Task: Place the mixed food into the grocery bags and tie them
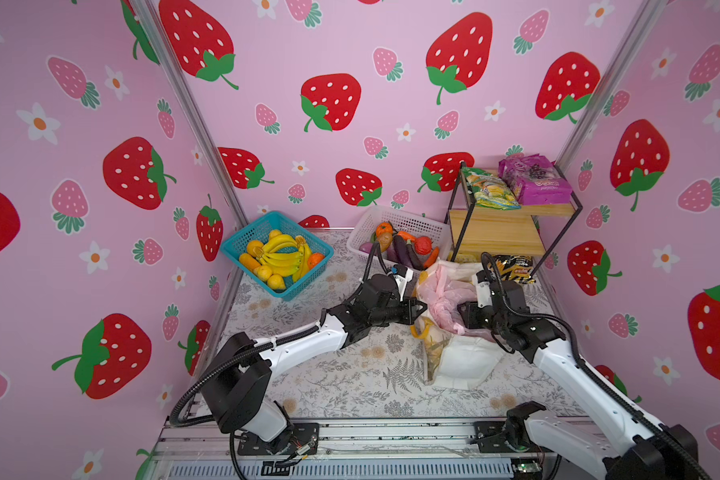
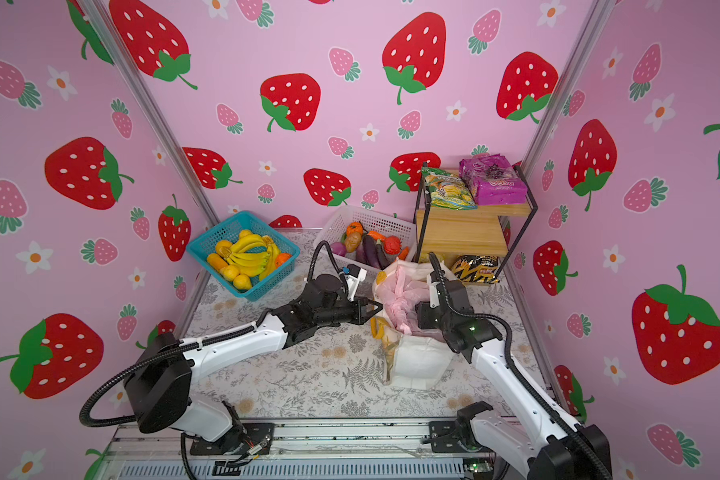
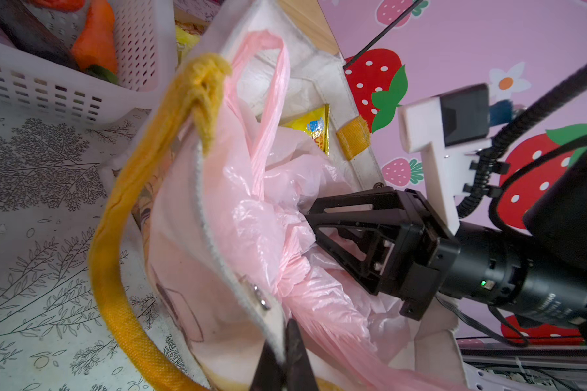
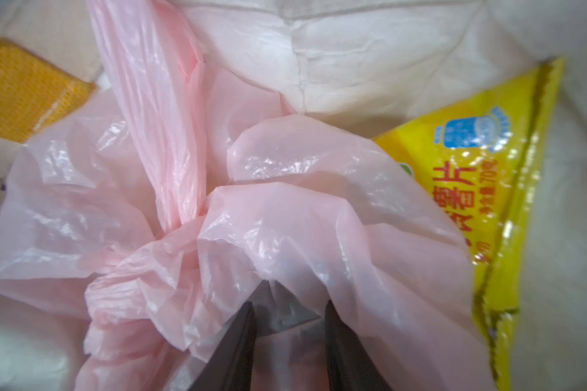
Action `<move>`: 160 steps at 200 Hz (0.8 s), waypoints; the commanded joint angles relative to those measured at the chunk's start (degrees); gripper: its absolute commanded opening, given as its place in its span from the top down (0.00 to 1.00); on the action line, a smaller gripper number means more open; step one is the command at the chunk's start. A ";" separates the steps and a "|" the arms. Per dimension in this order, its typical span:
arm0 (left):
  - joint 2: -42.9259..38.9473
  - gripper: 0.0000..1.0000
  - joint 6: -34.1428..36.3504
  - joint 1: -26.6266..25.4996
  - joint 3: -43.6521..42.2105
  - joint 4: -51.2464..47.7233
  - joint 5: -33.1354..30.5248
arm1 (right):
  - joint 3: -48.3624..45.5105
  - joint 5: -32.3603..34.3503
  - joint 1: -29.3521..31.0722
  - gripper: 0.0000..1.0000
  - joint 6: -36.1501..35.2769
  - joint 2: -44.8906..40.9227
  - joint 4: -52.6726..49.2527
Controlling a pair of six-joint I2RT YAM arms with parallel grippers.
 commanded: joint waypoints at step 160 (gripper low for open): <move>0.92 1.00 1.83 0.68 3.30 -3.46 0.69 | 11.79 -30.29 5.28 0.24 -5.69 -18.54 -13.50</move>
